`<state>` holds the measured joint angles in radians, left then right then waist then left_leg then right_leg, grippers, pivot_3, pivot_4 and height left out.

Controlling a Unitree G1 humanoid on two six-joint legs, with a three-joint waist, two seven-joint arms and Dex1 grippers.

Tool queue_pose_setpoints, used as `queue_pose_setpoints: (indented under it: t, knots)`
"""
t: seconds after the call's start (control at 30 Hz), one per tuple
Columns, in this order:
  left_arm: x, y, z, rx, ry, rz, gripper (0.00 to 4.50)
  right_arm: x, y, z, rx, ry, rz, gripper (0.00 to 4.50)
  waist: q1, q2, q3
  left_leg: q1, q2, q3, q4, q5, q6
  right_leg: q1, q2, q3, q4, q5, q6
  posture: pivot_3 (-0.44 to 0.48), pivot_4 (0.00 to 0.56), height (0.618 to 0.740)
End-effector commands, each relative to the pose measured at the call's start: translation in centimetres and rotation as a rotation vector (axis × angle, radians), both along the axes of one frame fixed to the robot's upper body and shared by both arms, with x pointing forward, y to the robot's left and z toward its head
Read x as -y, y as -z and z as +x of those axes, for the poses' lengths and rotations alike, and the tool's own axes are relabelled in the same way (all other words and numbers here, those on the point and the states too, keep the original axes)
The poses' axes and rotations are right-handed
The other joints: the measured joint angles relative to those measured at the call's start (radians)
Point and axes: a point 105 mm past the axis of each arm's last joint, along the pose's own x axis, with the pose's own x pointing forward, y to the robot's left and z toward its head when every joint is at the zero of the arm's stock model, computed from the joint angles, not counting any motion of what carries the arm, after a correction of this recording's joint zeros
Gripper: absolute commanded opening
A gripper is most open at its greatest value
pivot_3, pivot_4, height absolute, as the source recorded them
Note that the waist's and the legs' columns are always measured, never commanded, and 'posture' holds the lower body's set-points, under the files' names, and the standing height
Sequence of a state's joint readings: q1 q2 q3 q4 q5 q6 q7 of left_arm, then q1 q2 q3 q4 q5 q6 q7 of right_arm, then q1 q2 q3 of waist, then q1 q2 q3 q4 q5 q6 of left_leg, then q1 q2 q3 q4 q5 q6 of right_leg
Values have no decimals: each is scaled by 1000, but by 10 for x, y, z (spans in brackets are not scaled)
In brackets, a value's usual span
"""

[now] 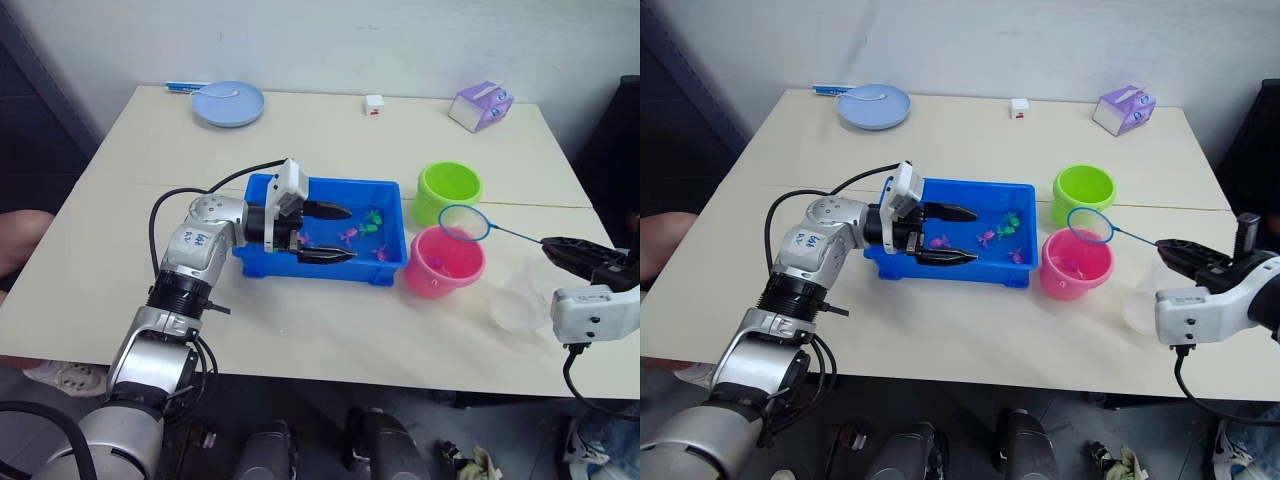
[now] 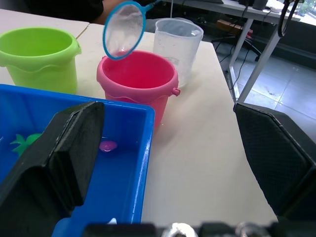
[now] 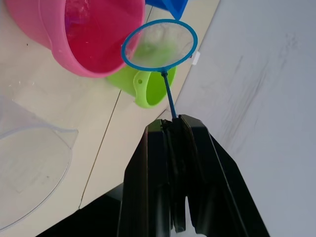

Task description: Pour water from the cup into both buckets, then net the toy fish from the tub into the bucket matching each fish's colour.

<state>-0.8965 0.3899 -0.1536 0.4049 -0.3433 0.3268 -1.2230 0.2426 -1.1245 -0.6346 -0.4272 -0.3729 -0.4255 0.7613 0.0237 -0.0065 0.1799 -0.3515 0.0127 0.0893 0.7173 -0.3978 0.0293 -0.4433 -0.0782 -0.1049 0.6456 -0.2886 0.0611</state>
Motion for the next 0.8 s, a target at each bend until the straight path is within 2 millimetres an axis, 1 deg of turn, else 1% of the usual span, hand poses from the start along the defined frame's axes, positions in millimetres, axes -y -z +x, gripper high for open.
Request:
queue_pose_setpoints:
  t: [0.03, 0.13, 0.2, 0.27, 0.3, 0.4, 0.53, 0.67, 0.8]
  knots:
    - [-4, -11, -1, 48, -10, -19, 4500, -6, -8, 0, 19, -28, 45, 783, 0, 0, 0, 0, 0, 0, 0, 0, 0, 0, 0, 0, 0, 0, 0, 0, 150, 739]
    - [-7, -5, 0, 53, -27, 13, 4500, -8, -25, 9, 74, -24, 142, 783, -1, 0, 0, 0, 0, 0, 1, 0, 0, 0, 0, 0, 0, 0, 0, 0, 150, 739]
    - [-11, 1, 1, 59, -43, 42, 4500, -18, -31, 14, 67, -57, 196, 783, -1, 0, 0, 0, 1, 0, 1, 0, 0, 0, 0, 0, 0, 0, 0, 0, 150, 739]
    - [-14, 6, 2, 64, -59, 66, 4500, -32, -31, 20, 29, -103, 231, 783, -3, 0, 0, 0, 1, 0, 0, 0, 0, 0, 0, 0, 0, 0, 0, 0, 150, 739]
    - [-17, 8, 3, 67, -72, 77, 4500, -40, -28, 27, -6, -130, 235, 783, -9, 0, 0, 0, 1, 0, 0, 0, 0, 0, 0, 0, 0, 0, 0, 0, 150, 739]
    - [-23, 10, 2, 71, -106, 88, 4500, -57, -20, 47, -72, -186, 218, 783, -13, 0, 0, 0, 1, 0, 0, 0, 0, 0, -1, 0, 0, 0, 0, 0, 150, 739]
    - [-31, 11, -3, 67, -143, 89, 4500, -71, -10, 69, -116, -242, 167, 783, -12, 0, 0, -1, 1, -1, 1, 0, 0, 0, -3, -1, 0, 0, 0, 0, 150, 739]
    - [-42, 12, -11, 54, -187, 97, 4500, -77, 6, 85, -165, -293, 98, 783, -14, 0, 0, -2, 1, -2, 1, 0, 0, -1, -4, -2, 0, 0, 0, 0, 150, 739]
    - [-51, 11, -16, 47, -228, 104, 4500, -72, 18, 94, -200, -304, 15, 783, -16, 0, 0, -2, 1, -2, 1, 0, 0, -1, -5, -2, 0, 0, 0, 0, 150, 739]
